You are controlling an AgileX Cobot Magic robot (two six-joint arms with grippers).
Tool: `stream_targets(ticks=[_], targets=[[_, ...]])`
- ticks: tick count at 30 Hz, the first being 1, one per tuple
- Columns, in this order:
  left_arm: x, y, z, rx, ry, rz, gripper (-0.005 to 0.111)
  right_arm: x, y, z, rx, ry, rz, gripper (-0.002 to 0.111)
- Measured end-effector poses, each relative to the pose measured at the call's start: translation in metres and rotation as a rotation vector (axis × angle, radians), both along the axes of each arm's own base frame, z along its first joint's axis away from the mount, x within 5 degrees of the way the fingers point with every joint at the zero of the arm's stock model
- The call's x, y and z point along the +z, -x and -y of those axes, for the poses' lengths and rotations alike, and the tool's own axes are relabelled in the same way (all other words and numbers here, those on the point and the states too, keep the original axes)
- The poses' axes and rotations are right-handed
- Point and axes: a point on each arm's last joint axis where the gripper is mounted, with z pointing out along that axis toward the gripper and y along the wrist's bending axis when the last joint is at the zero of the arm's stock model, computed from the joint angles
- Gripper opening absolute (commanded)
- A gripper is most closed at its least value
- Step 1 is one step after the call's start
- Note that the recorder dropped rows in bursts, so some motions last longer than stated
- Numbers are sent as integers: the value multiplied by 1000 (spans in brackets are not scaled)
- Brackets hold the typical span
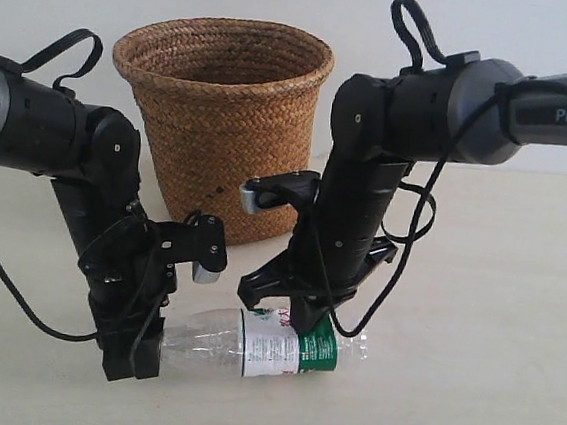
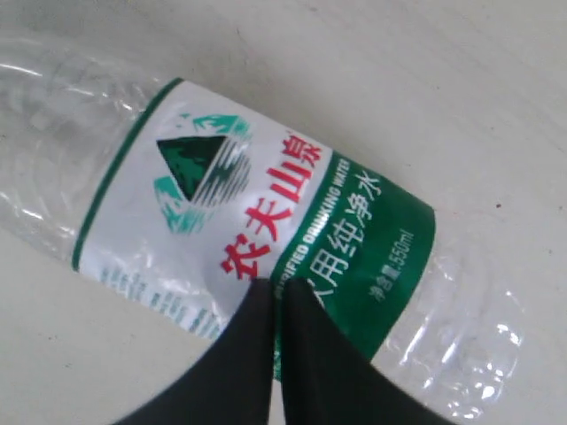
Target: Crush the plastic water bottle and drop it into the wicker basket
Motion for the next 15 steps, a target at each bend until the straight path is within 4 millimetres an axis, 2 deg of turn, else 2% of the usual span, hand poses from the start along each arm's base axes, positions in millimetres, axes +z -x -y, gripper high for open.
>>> stream_targets(ticks=[4,11,15], targets=[[0,0,0,0,0,0,4,-3,1,2,1,20,1,0],[0,-1,0,-2,-1,10,4,-20,7,8,-22,6,33,0],[0,-1,0,-3,-2,12,4,-21,7,8,-25,2,38,0]])
